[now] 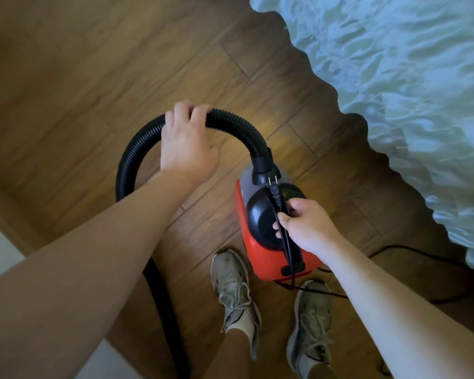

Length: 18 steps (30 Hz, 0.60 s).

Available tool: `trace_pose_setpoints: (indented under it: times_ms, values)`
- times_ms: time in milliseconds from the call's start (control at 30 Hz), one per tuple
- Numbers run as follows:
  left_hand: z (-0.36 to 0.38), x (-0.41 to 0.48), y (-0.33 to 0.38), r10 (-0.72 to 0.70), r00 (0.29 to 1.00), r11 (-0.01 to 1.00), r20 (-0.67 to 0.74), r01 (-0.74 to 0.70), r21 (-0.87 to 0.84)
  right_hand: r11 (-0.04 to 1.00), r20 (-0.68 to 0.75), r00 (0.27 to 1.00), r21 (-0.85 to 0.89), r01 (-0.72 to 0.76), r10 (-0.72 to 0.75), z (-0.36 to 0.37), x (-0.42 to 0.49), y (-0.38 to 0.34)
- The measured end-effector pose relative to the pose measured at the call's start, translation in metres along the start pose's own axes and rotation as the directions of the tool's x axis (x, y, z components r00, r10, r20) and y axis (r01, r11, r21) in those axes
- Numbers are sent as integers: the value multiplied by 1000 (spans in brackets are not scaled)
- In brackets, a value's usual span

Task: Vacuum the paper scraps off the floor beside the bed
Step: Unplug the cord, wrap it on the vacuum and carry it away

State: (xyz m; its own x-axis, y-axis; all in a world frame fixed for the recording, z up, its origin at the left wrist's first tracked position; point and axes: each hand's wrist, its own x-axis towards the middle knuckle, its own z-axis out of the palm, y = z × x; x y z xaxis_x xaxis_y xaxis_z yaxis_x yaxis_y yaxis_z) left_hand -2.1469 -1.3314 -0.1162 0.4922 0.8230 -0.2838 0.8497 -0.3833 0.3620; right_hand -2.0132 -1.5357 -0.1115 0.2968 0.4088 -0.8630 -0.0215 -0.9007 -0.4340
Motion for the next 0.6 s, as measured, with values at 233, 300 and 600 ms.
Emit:
trace_pose_setpoints:
  times_ms: [233,300,600]
  values:
    - [-4,19,-16,-200,976,976,87,190,107,999,4,1000,31,-10,10,-1,0,0]
    - [-5,19,-20,-260,961,963,93,250,104,999,3,1000,32,-8,8,-1,-1,0]
    - [-15,-4,-37,-310,951,950,19,309,56,999,-4,999,-21,39,-39,0,-3,4]
